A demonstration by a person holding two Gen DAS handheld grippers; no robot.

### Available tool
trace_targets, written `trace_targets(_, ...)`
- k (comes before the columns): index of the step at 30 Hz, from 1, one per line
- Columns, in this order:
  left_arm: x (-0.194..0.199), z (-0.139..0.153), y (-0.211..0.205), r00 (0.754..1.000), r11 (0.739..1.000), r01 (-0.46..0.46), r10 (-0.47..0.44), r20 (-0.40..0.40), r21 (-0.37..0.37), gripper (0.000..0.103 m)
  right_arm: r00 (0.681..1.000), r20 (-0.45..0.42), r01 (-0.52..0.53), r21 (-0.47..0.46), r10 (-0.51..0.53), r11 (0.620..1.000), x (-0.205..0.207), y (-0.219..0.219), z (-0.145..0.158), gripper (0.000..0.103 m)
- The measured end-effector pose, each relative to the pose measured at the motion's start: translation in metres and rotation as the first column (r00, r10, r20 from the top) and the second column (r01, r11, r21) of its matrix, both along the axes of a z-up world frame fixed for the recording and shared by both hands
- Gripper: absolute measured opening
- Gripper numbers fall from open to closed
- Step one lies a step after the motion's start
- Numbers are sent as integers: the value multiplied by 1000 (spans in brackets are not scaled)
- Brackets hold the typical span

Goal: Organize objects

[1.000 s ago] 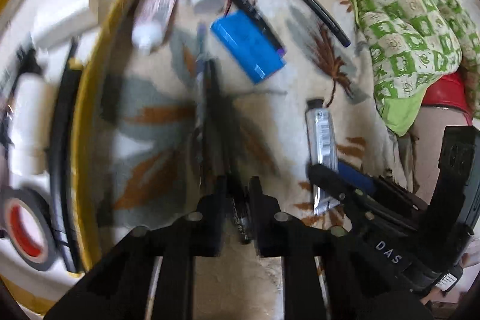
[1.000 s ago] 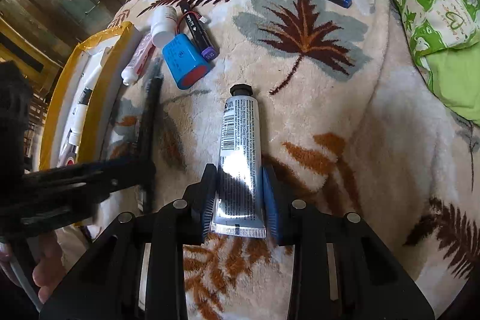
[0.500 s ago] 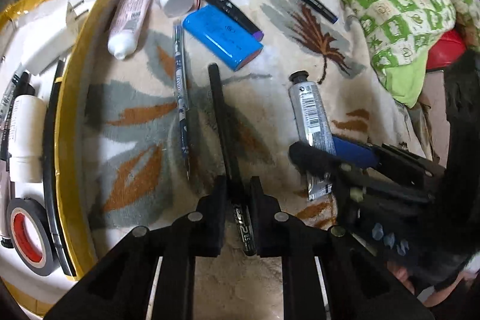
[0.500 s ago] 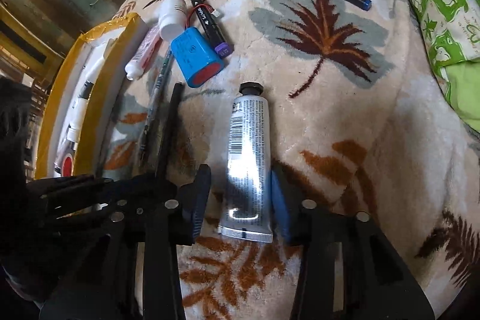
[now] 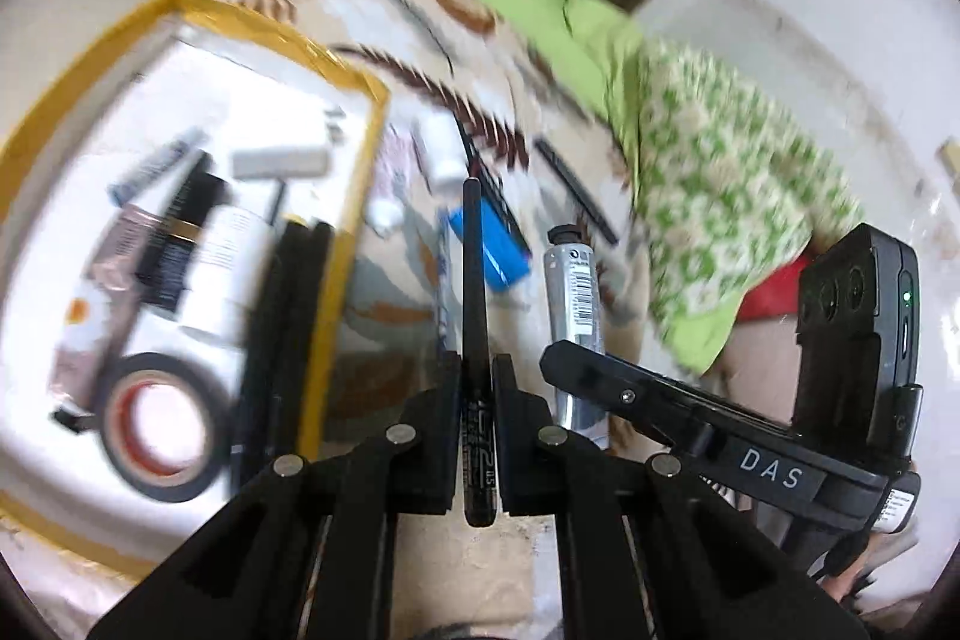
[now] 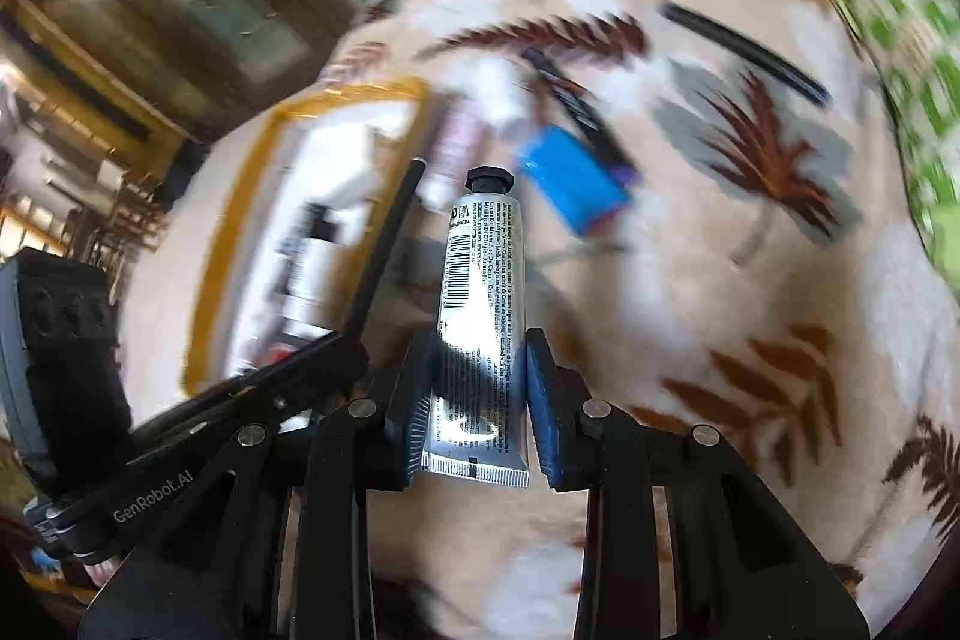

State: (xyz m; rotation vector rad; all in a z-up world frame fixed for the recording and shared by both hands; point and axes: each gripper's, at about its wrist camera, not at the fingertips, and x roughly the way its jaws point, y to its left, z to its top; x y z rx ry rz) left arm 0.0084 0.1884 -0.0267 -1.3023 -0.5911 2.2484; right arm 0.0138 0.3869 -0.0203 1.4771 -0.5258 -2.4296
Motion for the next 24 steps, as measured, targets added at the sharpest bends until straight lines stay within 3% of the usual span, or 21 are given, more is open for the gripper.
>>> trace_targets(4, -2, 11, -33, 998, 997, -64, 64, -5, 37, 8, 998, -36, -61, -14, 61, 998, -6, -32, 19, 30)
trace_targets(10, -18, 16, -76, 991, 991, -135, 134, -25, -25, 8, 990, -36, -139, -11, 138, 990, -21, -78, 19, 29)
trace_targets(12, -24, 13, -87, 990, 987, -142, 141, -23, -76, 8, 989, -30, -144, -8, 144, 990, -28, -86, 16, 30)
trace_targets(18, -50, -6, -109, 989, 980, -143, 146, 15, -136, 8, 988, -6, -152, 8, 152, 988, -52, -112, 2, 30)
trace_targets(24, -57, -32, -113, 988, 984, -140, 147, 56, -115, 8, 989, 9, -145, 42, 144, 989, -71, -129, -11, 30)
